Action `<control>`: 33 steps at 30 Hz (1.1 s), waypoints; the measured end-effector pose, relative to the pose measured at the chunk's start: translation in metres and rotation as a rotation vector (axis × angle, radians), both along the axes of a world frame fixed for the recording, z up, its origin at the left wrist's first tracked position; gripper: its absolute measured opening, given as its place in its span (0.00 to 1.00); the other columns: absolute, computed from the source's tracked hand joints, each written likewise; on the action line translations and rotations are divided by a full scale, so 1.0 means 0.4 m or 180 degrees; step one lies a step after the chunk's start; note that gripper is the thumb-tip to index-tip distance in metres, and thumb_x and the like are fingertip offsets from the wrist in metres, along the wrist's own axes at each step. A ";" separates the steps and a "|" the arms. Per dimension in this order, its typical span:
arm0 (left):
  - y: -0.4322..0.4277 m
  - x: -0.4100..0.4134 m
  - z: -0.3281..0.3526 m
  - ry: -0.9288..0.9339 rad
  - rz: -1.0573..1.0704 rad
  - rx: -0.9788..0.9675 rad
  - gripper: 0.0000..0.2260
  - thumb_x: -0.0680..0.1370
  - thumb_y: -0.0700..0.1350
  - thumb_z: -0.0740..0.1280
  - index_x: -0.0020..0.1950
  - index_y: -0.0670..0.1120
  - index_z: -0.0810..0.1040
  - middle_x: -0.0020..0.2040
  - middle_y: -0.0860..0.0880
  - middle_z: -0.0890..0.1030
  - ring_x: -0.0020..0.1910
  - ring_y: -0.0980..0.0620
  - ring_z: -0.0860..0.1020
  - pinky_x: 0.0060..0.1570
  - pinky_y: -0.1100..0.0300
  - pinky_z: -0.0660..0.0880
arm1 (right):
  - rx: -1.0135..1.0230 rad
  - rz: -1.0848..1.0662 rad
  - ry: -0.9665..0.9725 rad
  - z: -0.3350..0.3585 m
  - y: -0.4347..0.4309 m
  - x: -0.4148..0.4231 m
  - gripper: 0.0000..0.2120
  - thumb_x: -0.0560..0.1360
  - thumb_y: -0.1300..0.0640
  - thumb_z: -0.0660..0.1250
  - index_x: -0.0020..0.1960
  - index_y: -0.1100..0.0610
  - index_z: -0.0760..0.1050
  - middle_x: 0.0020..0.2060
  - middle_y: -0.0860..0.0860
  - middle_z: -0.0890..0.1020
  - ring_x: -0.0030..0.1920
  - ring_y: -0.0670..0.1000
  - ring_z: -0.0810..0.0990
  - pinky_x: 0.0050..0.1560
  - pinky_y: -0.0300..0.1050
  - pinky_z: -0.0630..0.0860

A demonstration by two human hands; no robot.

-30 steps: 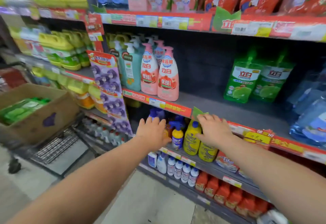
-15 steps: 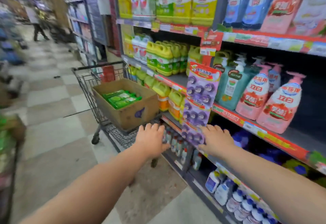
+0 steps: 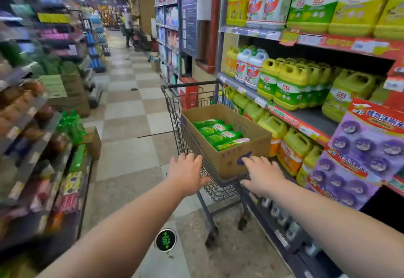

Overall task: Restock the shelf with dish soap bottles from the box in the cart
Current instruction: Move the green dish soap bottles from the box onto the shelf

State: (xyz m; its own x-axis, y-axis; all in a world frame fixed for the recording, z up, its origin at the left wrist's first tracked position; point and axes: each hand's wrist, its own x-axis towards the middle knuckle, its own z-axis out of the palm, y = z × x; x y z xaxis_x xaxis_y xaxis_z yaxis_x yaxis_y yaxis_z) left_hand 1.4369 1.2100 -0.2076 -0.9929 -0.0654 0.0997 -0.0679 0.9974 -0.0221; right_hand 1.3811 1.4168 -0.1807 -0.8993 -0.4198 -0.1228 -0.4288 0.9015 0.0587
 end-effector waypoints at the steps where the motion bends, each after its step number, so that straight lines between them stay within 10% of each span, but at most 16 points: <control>1: -0.024 -0.014 -0.008 -0.0028 0.0025 0.0013 0.33 0.73 0.66 0.59 0.70 0.47 0.61 0.68 0.45 0.69 0.67 0.41 0.65 0.62 0.45 0.63 | 0.0016 0.0038 -0.0049 -0.005 -0.025 -0.024 0.33 0.75 0.42 0.61 0.76 0.51 0.54 0.74 0.52 0.62 0.74 0.58 0.59 0.70 0.60 0.59; 20: -0.302 -0.767 -0.012 -0.0101 -0.0072 -0.0115 0.34 0.73 0.65 0.59 0.72 0.48 0.59 0.69 0.45 0.68 0.68 0.42 0.65 0.65 0.43 0.62 | 0.0008 0.0131 -0.0248 -0.108 -0.333 -0.781 0.34 0.75 0.42 0.63 0.76 0.51 0.55 0.74 0.53 0.61 0.74 0.58 0.59 0.70 0.60 0.61; 33: -0.205 -1.188 -0.211 -0.1029 -0.1179 -0.0146 0.34 0.74 0.65 0.58 0.73 0.46 0.57 0.72 0.42 0.64 0.71 0.40 0.61 0.67 0.44 0.60 | 0.0035 -0.1114 -0.0710 -0.223 -0.199 -1.034 0.32 0.75 0.43 0.62 0.75 0.51 0.56 0.72 0.53 0.65 0.71 0.58 0.63 0.68 0.58 0.63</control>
State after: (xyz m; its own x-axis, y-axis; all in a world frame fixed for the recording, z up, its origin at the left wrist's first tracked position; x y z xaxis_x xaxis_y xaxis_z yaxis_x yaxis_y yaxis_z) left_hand 0.9617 1.1281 -0.2920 -0.9292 0.2949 -0.2229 0.3085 0.9508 -0.0281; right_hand 0.9676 1.3373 -0.2699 -0.9383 -0.0909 -0.3337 -0.0998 0.9950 0.0095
